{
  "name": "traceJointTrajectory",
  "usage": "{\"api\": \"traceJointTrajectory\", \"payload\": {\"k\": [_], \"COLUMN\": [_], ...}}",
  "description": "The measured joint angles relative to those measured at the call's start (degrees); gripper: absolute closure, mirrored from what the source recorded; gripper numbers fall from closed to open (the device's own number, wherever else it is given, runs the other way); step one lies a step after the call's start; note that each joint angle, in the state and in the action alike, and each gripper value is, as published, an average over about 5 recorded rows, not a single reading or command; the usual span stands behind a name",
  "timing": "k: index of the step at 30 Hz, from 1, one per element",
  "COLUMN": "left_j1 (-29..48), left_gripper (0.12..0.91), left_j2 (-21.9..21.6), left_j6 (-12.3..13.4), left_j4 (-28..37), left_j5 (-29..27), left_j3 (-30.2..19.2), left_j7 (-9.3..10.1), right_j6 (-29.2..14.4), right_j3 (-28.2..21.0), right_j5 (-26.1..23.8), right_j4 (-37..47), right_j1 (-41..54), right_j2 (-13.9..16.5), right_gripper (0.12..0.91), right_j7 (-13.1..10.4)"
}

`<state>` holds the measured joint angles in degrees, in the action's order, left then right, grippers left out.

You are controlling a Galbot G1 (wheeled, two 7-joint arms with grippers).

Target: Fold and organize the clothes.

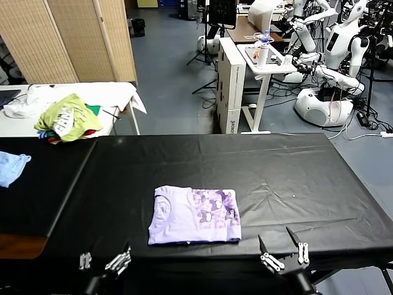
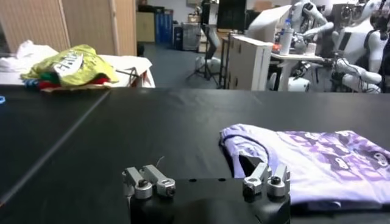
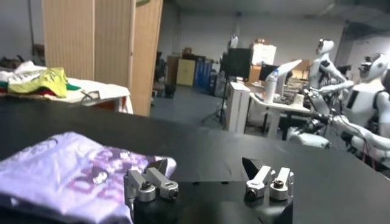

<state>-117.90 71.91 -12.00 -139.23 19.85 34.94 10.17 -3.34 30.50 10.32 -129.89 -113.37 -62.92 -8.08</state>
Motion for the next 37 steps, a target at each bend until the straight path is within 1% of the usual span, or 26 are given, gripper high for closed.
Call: {"api": "traceJointTrajectory", "payload": {"k": [6, 13, 20, 37], "left_j1": [-0.04, -0.13, -1.06, -2.00], "left_gripper": [0.123, 0.123, 0.123, 0.123], "left_j2": [0.06, 0.11, 0.40, 0.73], "left_j6": [-0.51, -0.15, 1.16, 1.33], "left_j4": [0.70, 1.25, 1.59, 1.38], "left_j5": [-0.05, -0.09, -0.97, -1.57], "left_j3": [0.00, -0.11, -0.24, -0.57], "left_j7": [0.05, -0.23, -2.03, -2.76], "right_j6": [-0.15, -0.48, -0.92, -0.75], "right_j3": [-0.68, -0.94, -1.59, -1.64], "right_j5": [-0.65, -1.02, -1.67, -1.63], "right_j4": [0.08, 0.12, 0.41, -0.01], "right_j1": [-1.84, -3.11, -4.20, -5.11], "right_j2": [-0.57, -0.84, -1.15, -1.23], "right_gripper": [0.118, 0.118, 0.118, 0.118], "right_j7": [0.05, 0.01, 0.01, -0.11]}}
